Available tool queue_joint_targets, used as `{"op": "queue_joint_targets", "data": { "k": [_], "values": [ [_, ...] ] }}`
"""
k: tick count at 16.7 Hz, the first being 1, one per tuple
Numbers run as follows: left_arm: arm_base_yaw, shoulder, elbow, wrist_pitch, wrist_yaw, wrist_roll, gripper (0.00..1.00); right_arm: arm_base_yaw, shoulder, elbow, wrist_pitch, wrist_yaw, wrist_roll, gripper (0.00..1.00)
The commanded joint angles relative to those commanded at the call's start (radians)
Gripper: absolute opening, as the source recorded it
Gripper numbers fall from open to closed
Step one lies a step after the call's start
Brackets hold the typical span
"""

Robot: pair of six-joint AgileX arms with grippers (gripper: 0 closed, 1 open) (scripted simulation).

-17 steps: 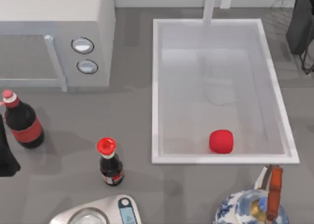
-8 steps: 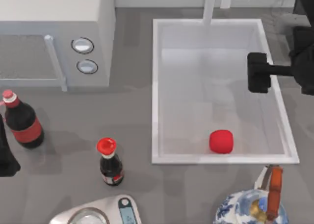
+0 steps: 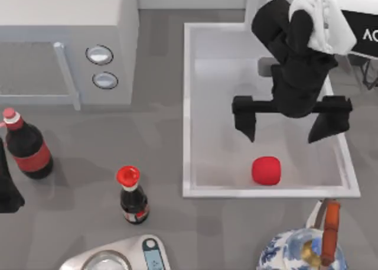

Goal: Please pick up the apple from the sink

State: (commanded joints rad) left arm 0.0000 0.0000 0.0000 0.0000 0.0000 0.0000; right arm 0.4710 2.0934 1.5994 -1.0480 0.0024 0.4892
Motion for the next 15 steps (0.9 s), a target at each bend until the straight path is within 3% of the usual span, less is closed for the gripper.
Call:
{"op": "queue_joint_targets", "data": {
  "k": [9, 15],
  "values": [
    [0.0, 0.0, 0.0, 0.0, 0.0, 0.0, 1.0, 0.004, 0.048, 0.02, -0.003, 0.0, 0.009, 1.0],
    [0.0, 0.0, 0.0, 0.0, 0.0, 0.0, 1.0, 0.008, 0.203, -0.081, 0.269, 0.002, 0.012, 1.0]
  ]
}}
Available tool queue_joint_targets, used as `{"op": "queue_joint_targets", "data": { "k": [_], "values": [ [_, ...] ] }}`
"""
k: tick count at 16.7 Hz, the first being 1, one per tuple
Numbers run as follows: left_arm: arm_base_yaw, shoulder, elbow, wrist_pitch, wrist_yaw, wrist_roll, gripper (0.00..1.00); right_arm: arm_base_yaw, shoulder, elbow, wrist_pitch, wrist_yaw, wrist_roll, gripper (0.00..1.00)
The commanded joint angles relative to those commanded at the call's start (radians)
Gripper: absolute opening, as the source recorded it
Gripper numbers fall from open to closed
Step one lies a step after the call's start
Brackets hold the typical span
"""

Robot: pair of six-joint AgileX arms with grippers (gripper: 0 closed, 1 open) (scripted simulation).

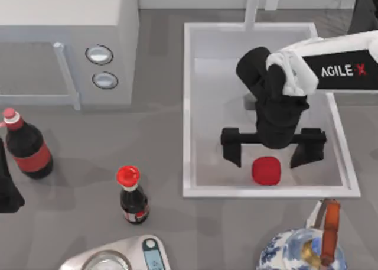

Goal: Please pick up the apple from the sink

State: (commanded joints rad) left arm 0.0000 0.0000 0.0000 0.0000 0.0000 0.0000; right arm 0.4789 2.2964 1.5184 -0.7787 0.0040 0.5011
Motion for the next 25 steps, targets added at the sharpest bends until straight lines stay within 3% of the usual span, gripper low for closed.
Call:
{"op": "queue_joint_targets", "data": {
  "k": [4, 9, 22, 25],
  "values": [
    [0.0, 0.0, 0.0, 0.0, 0.0, 0.0, 1.0, 0.002, 0.105, -0.068, 0.166, 0.001, 0.002, 1.0],
    [0.0, 0.0, 0.0, 0.0, 0.0, 0.0, 1.0, 0.003, 0.121, -0.079, 0.186, 0.001, 0.003, 1.0],
    [0.0, 0.0, 0.0, 0.0, 0.0, 0.0, 1.0, 0.003, 0.121, -0.079, 0.186, 0.001, 0.003, 0.02],
    [0.0, 0.0, 0.0, 0.0, 0.0, 0.0, 1.0, 0.003, 0.121, -0.079, 0.186, 0.001, 0.003, 0.0]
  ]
}}
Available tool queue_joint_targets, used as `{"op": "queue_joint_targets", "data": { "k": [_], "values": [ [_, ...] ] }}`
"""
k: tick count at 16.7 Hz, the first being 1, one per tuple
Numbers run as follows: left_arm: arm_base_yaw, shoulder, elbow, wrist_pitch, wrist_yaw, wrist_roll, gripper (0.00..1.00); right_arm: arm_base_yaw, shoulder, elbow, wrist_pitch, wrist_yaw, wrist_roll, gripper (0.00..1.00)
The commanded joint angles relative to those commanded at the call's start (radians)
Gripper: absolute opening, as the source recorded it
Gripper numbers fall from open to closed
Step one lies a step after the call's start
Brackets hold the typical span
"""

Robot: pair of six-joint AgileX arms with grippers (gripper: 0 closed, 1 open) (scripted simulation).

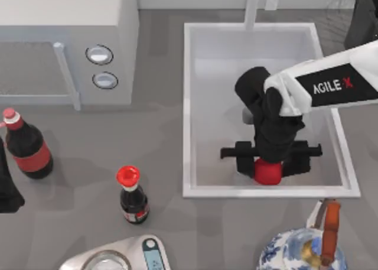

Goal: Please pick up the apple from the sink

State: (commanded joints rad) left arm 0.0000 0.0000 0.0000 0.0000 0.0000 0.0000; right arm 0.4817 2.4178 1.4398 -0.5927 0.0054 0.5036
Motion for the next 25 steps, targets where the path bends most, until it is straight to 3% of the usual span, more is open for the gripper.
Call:
{"op": "queue_joint_targets", "data": {
  "k": [10, 20, 25],
  "values": [
    [0.0, 0.0, 0.0, 0.0, 0.0, 0.0, 1.0, -0.001, -0.078, 0.082, -0.108, 0.023, -0.012, 0.0],
    [0.0, 0.0, 0.0, 0.0, 0.0, 0.0, 1.0, -0.003, -0.232, 0.573, -0.794, 0.021, -0.017, 0.0],
    [0.0, 0.0, 0.0, 0.0, 0.0, 0.0, 1.0, -0.007, -0.288, 0.688, -0.931, 0.021, -0.021, 0.0]
  ]
}}
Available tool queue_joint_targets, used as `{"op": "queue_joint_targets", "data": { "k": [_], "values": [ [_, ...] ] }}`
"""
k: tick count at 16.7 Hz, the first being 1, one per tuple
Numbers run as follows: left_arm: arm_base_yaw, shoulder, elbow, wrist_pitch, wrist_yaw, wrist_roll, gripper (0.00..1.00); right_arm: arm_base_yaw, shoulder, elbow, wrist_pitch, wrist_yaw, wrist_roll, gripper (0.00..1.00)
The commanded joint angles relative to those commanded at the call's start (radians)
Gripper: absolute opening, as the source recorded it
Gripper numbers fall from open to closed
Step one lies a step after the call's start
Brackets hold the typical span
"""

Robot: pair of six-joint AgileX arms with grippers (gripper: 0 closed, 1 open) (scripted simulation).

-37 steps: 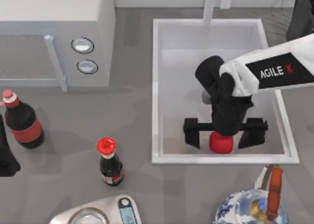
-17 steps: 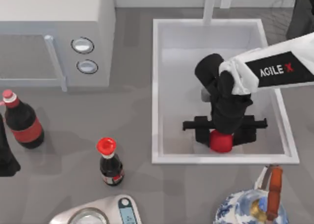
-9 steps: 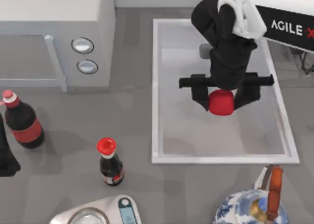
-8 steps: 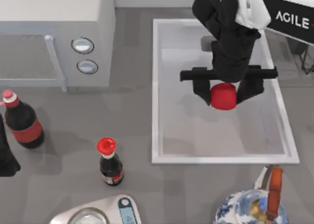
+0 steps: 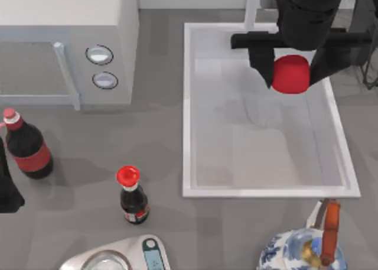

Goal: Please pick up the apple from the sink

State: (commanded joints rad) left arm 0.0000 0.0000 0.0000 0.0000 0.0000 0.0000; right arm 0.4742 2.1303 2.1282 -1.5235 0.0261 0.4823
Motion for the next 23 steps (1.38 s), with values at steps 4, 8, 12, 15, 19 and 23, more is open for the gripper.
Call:
{"op": "queue_joint_targets", "data": {
  "k": [4, 8, 12, 15, 19, 23],
  "values": [
    [0.0, 0.0, 0.0, 0.0, 0.0, 0.0, 1.0, 0.004, 0.002, -0.002, 0.003, 0.0, 0.002, 0.0],
    [0.0, 0.0, 0.0, 0.0, 0.0, 0.0, 1.0, -0.048, -0.062, -0.072, 0.02, -0.003, -0.05, 0.0],
    [0.0, 0.0, 0.0, 0.0, 0.0, 0.0, 1.0, -0.191, -0.235, -0.308, 0.065, -0.01, -0.193, 0.0],
    [0.0, 0.0, 0.0, 0.0, 0.0, 0.0, 1.0, -0.324, -0.395, -0.546, 0.106, -0.016, -0.325, 0.0],
    [0.0, 0.0, 0.0, 0.0, 0.0, 0.0, 1.0, -0.481, -0.581, -0.79, 0.152, -0.023, -0.481, 0.0],
    [0.0, 0.0, 0.0, 0.0, 0.0, 0.0, 1.0, -0.545, -0.654, -0.868, 0.169, -0.026, -0.545, 0.0]
  ]
}}
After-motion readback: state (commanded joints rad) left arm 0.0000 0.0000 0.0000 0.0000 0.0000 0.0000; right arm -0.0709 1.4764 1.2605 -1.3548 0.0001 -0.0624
